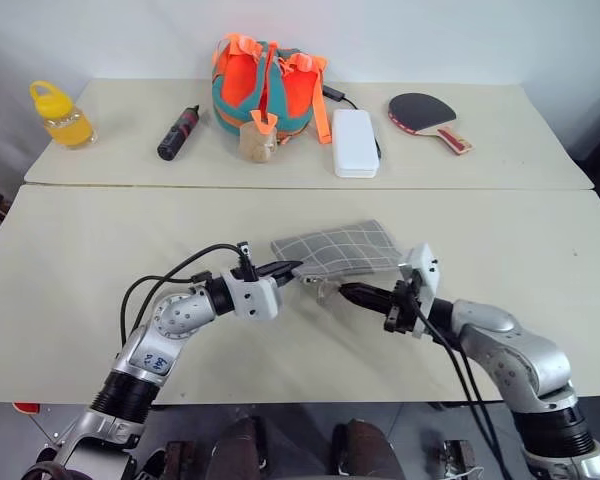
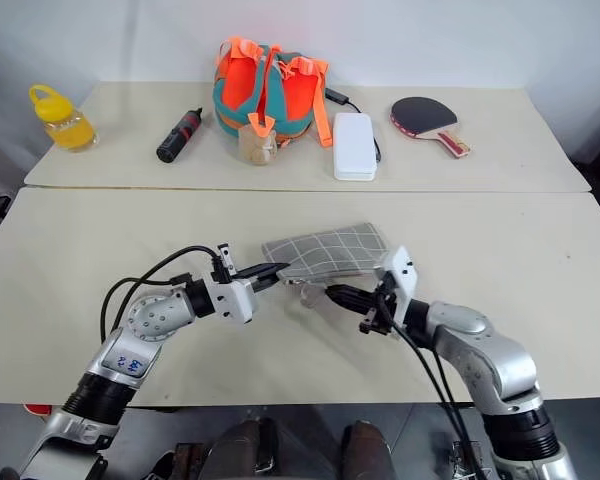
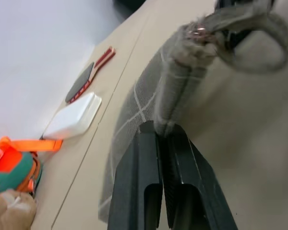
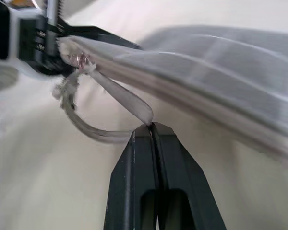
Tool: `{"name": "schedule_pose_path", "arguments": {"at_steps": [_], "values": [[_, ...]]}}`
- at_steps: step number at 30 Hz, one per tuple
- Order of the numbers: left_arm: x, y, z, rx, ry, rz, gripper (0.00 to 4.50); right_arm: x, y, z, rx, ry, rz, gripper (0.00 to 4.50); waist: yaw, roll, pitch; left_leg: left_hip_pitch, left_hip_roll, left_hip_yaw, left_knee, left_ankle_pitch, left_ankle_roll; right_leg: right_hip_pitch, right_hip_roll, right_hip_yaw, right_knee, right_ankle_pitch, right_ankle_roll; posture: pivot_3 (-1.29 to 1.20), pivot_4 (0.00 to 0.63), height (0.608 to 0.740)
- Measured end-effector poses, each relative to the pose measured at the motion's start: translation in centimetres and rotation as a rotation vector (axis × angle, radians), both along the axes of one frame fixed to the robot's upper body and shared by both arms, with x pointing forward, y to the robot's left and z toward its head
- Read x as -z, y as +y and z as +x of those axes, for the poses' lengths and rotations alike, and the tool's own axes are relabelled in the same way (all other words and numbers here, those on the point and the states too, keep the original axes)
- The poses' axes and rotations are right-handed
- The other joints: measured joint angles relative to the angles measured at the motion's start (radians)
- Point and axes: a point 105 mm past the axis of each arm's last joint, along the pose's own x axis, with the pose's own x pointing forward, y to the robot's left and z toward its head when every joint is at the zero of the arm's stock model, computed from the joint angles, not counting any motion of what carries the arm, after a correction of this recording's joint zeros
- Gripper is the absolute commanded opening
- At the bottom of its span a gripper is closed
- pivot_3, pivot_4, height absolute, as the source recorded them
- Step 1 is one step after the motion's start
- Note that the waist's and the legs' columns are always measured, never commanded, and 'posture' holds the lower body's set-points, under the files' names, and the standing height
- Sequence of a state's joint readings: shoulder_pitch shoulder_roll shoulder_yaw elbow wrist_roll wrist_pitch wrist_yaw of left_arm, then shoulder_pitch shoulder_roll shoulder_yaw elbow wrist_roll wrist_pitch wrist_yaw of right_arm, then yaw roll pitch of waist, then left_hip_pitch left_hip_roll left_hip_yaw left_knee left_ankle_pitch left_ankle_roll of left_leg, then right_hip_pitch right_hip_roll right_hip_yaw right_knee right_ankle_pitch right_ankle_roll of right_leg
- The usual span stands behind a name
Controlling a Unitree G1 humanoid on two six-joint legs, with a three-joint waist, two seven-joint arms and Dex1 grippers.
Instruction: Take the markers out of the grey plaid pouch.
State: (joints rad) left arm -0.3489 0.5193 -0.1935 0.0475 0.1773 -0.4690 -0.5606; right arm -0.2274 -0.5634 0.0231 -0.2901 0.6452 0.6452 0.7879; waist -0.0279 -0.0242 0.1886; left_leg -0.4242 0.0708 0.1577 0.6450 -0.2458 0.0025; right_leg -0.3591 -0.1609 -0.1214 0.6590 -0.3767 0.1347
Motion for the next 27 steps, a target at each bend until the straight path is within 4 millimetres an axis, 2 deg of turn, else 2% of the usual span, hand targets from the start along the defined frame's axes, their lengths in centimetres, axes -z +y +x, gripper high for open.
{"name": "schedule_pose_path", "arguments": {"at_steps": [12,21,27], "values": [[0.2,2.2,-0.9,0.028,0.076,-0.024,0.0,0.7,-4.1,2.0,0.047,-0.051,-0.127,0.03,0.001,0.0,0.0,0.0,0.0,0.001,0.0,0.0,0.0,0.0,0.0,0.0,0.0,0.0,0.0,0.0,0.15,0.74],[-0.8,4.6,-0.5,-0.01,0.082,-0.078,0.0,0.9,-6.7,3.2,0.09,-0.082,-0.209,0.03,0.001,0.0,0.0,0.0,0.0,0.001,0.0,0.0,0.0,0.0,0.0,0.0,0.0,0.0,0.0,0.0,0.15,0.74],[-0.3,6.1,-0.4,-0.038,0.122,-0.103,0.0,1.1,-8.3,3.5,0.12,-0.088,-0.249,0.03,0.0,0.0,0.0,0.0,0.0,0.001,0.001,0.0,0.0,0.0,0.0,0.0,0.0,0.0,0.0,0.0,0.15,0.74]]}}
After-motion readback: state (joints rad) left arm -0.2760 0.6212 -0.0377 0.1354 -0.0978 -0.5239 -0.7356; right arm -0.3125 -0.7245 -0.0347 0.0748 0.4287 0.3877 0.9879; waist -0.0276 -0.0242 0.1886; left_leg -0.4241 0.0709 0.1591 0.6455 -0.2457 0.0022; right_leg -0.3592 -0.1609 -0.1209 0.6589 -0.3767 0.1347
